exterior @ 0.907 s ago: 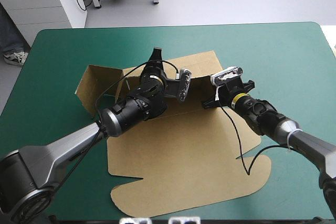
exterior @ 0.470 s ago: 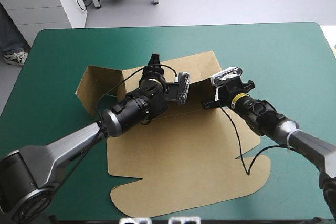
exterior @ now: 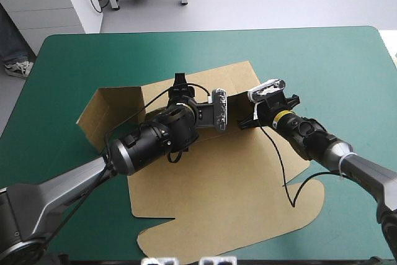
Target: Fold the box
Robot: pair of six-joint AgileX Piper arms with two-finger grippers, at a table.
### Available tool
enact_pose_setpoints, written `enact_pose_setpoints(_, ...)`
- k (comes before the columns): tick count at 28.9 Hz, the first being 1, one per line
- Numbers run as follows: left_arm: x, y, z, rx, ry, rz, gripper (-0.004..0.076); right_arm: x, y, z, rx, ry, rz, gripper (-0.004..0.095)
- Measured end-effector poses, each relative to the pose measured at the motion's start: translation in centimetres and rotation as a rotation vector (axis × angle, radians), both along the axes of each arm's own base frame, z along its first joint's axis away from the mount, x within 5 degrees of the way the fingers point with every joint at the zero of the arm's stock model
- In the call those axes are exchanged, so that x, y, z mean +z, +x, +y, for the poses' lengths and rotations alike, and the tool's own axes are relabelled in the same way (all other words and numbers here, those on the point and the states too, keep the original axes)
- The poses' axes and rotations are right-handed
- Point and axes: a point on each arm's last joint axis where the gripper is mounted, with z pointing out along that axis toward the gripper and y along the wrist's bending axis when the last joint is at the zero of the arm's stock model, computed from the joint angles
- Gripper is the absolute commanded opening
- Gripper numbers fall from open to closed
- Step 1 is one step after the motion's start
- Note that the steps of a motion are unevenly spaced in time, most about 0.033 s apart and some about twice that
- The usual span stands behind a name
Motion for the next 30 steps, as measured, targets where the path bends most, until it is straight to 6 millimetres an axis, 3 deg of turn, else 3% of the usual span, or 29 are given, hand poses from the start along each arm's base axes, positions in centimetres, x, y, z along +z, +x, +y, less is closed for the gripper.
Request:
enact_pose_setpoints(10, 1.2, -3.2, -0.7, -0.003, -0.017, 0.008, 0.0418, 0.0, 0.0, -0.1, -0.010, 0.010, 0.005, -0.0017)
enact_pose_setpoints(18, 2.2, -6.3, -2.2, -0.044, 0.076, -0.154, 0.0184, 0.1, 0.3, -0.4, -0.033, 0.005, 0.030, -0.0018)
enact_pose_setpoints(25, 2.7, -5.2, -1.7, -0.028, 0.099, -0.224, -0.0008, 1.6, 0.6, -0.8, -0.084, -0.054, 0.114, -0.0018)
enact_pose_setpoints(29, 3.2, -3.2, -1.0, -0.020, 0.081, -0.283, -0.0008, 3.4, 0.6, -1.2, -0.121, -0.102, 0.172, -0.0018)
enact_pose_setpoints(30, 3.3, -1.8, -0.4, -0.004, 0.066, -0.297, -0.0008, 4.5, 0.8, -1.4, -0.133, -0.128, 0.192, -0.0018)
